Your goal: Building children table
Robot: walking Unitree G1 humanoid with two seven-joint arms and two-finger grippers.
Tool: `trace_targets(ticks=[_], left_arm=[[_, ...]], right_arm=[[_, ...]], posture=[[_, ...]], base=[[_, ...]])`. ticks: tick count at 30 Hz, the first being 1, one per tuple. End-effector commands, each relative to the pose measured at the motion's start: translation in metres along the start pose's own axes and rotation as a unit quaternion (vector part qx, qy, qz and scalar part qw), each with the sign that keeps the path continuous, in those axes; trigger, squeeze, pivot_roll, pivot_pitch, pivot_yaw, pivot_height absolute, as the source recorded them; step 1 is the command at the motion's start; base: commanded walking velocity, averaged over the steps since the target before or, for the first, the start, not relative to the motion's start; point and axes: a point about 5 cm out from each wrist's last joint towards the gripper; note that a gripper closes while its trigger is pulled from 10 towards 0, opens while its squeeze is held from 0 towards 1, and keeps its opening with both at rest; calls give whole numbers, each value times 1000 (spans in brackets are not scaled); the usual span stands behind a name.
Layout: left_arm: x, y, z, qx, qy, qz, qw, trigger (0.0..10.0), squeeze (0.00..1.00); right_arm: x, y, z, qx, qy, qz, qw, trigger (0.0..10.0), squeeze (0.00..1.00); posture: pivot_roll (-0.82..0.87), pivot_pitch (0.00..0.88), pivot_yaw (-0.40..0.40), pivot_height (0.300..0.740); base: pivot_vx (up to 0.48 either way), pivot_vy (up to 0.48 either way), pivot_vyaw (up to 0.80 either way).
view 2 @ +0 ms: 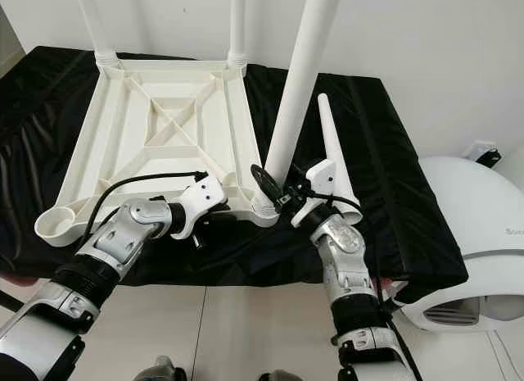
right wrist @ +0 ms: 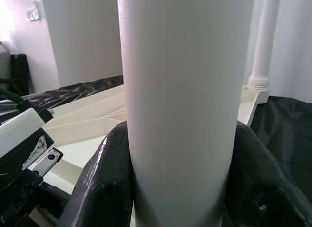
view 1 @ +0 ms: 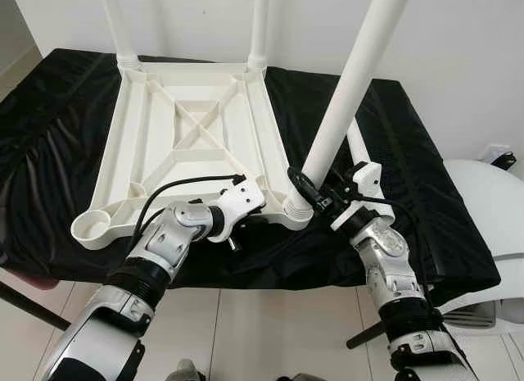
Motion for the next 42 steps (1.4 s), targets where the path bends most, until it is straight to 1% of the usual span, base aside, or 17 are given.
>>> trace_targets(ticks=[1,8,27,34,42], left_arm=[[-1,-3,10,-11,-24,-9,1000,10000,0],[-2,-3,10,-12,-25,-10,1000,10000,0],[-2,-3,11,-13,-29,-15,999,10000,0],[-2,-3,11,-13,-28,-14,999,10000,0],[-2,-3,12,-14,-29,-15,999,10000,0]], right_arm=[[4,8,-24,54,-23,-9,998,10000,0],[10,7,-21,37,-13,-37,999,10000,0],[20,8,-19,16,8,-101,995,10000,0],[23,10,-18,3,10,-139,990,10000,0],[21,10,-14,-8,30,-194,981,10000,0]], posture=[[15,29,-43,740],[15,22,-44,740],[17,28,-41,740],[18,34,-42,740],[17,37,-40,740]], base=[[0,0,0],[0,0,0],[0,0,0],[0,0,0],[0,0,0]])
Point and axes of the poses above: a point about 5 cm out from each wrist's last joint towards the gripper, its own y axis pointing back from the gripper into the wrist, its own z axis along the axis of the wrist's last joint, x = y × z, and after that the axes turned 11 degrees about -y, right-handed
